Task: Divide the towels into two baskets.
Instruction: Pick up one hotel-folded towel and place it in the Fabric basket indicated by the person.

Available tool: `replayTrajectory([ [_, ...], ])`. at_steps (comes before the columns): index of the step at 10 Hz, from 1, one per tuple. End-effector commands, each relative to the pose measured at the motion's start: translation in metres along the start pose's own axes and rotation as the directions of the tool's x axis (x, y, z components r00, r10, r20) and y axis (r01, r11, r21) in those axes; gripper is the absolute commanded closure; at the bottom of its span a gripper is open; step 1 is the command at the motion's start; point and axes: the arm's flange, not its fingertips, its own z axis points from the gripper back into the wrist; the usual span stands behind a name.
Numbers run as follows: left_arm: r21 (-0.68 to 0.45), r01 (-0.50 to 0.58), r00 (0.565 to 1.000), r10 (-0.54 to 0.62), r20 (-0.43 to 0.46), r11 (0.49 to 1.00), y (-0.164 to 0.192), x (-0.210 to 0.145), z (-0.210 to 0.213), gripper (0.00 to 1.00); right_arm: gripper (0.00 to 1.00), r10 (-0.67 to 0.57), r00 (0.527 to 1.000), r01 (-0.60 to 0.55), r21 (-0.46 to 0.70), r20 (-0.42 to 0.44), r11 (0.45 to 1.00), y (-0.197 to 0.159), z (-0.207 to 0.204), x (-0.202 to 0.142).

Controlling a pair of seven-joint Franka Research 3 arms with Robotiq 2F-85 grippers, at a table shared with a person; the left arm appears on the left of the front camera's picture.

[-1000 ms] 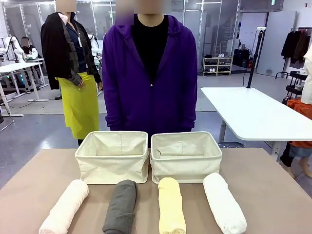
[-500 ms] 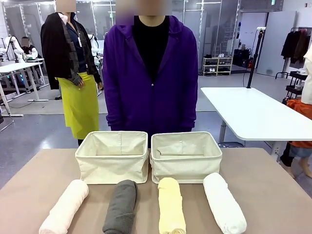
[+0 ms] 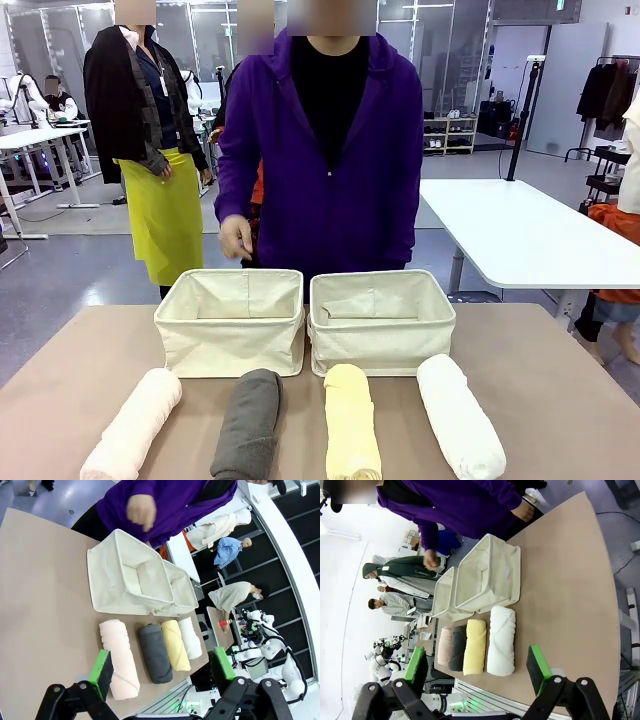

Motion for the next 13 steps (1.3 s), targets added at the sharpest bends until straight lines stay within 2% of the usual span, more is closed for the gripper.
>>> replayTrajectory([
  [1, -0.007, 0.002, 1.0, -0.002, 0.003, 1.0, -0.0005, 0.0004, 0.0009, 0.0, 0.0, 0.006, 1.0, -0.006, 0.006, 0.005, 1.0, 0.0022, 0.0016, -0.0001],
  [13, -0.007, 0.002, 1.0, -0.002, 0.003, 1.0, -0.0005, 0.0004, 0.0009, 0.0, 0.0, 0.006, 1.0, -0.006, 0.006, 0.005, 1.0, 0.0022, 0.0016, -0.0001],
])
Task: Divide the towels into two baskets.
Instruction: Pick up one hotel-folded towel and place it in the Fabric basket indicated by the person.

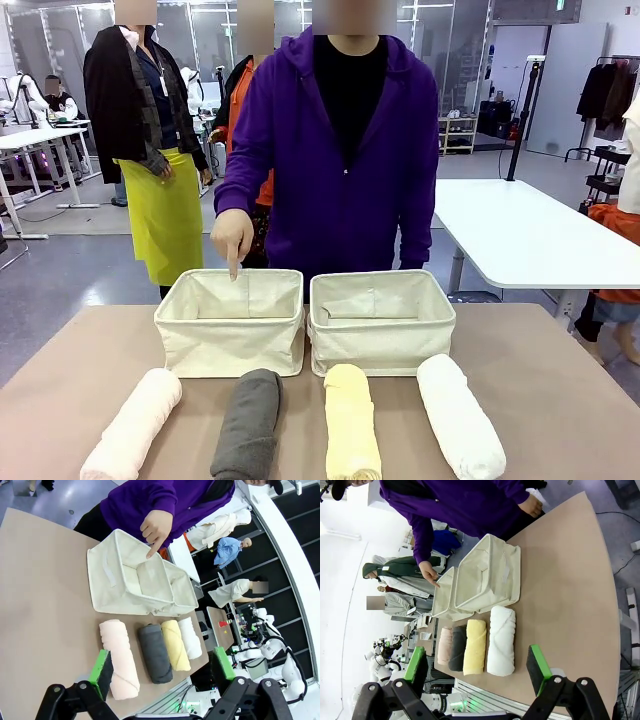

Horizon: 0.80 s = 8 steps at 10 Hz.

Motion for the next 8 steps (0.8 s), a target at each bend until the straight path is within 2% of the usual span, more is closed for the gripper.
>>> replayTrajectory([
  [1, -0.007, 0.002, 1.0, -0.002, 0.003, 1.0, -0.001, 0.0, 0.001, 0.0, 0.0, 0.006, 1.0, -0.006, 0.006, 0.005, 1.0, 0.002, 0.002, 0.0],
  [6, 0.0, 0.0, 1.0, 0.0, 0.0, 1.0, 0.0, 0.0, 0.0, 0.0, 0.0, 0.006, 1.0, -0.006, 0.006, 0.005, 1.0, 0.002, 0.002, 0.0],
  [7, 0.078, -0.02, 0.984, 0.033, -0.177, 0.997, -0.033, 0.0, -0.071, 0.0, 0.0, 0.006, 1.0, -0.006, 0.006, 0.005, 1.0, 0.002, 0.002, 0.0],
  [8, 0.092, -0.014, 0.979, 0.033, -0.201, 0.996, -0.034, -0.002, -0.078, 0.0, 0.0, 0.006, 1.0, -0.006, 0.006, 0.005, 1.0, 0.002, 0.002, 0.0],
])
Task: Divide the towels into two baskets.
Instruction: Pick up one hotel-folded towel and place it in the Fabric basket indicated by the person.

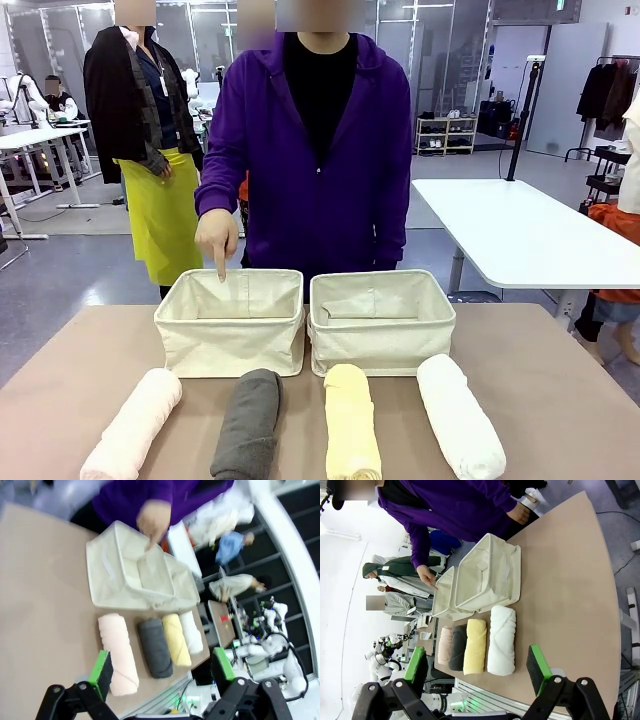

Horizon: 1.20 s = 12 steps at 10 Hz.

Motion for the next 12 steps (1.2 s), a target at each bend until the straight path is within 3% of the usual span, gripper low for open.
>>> replayTrajectory([
  [1, 0.07, -0.014, 0.992, 0.023, -0.121, 0.997, -0.026, 0.002, -0.047, 0.0, 0.0, 0.008, 1.0, -0.009, 0.006, 0.007, 1.0, 0.003, 0.003, 0.0],
  [2, 0.124, -0.008, 0.978, 0.033, -0.205, 0.992, -0.032, -0.004, -0.075, 0.0, 0.0, 0.008, 1.0, -0.009, 0.006, 0.007, 1.0, 0.003, 0.003, 0.0],
  [7, 0.351, 0.117, 0.922, 0.03, -0.385, 0.929, -0.055, -0.035, -0.153, 0.0, 0.0, 0.008, 1.0, -0.009, 0.006, 0.007, 1.0, 0.003, 0.003, 0.0],
  [9, 0.39, 0.241, 0.856, -0.005, -0.517, 0.889, -0.053, -0.053, -0.186, 0.0, 0.0, 0.008, 1.0, -0.009, 0.006, 0.007, 1.0, 0.003, 0.003, 0.0],
  [12, 0.431, 0.285, 0.812, 0.023, -0.583, 0.856, -0.041, -0.076, -0.225, 0.0, 0.0, 0.008, 1.0, -0.009, 0.006, 0.007, 1.0, 0.003, 0.003, 0.0],
])
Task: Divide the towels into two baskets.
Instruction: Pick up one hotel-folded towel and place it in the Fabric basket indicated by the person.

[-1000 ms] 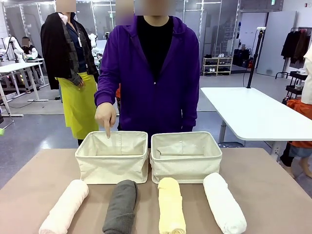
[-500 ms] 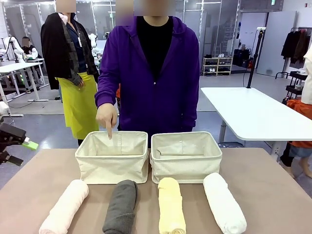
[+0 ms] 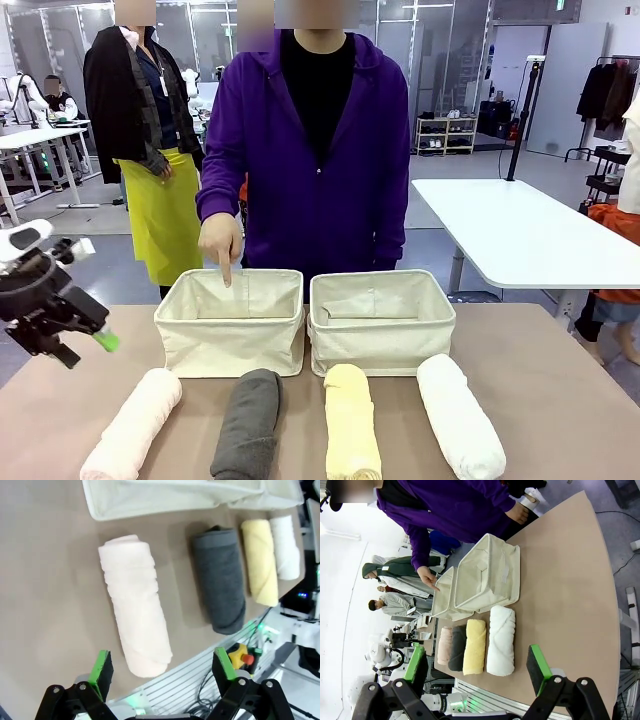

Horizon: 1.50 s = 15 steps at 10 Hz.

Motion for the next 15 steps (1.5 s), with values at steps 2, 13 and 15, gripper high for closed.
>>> replayTrajectory([
  [2, 0.146, -0.004, 0.999, 0.011, -0.047, 0.989, -0.006, -0.036, -0.066, 0.0, 0.0, 0.009, 1.0, -0.009, 0.007, 0.007, 1.0, 0.003, 0.003, -0.001],
  [13, 0.308, -0.095, 0.991, 0.118, -0.059, 0.947, 0.005, -0.07, -0.158, 0.04, 0.0, 0.009, 1.0, -0.009, 0.007, 0.007, 1.0, 0.003, 0.003, -0.001],
  [15, 0.3, -0.087, 0.99, 0.115, -0.078, 0.95, 0.005, -0.071, -0.159, 0.24, 0.0, 0.009, 1.0, -0.009, 0.007, 0.007, 1.0, 0.003, 0.003, -0.001],
])
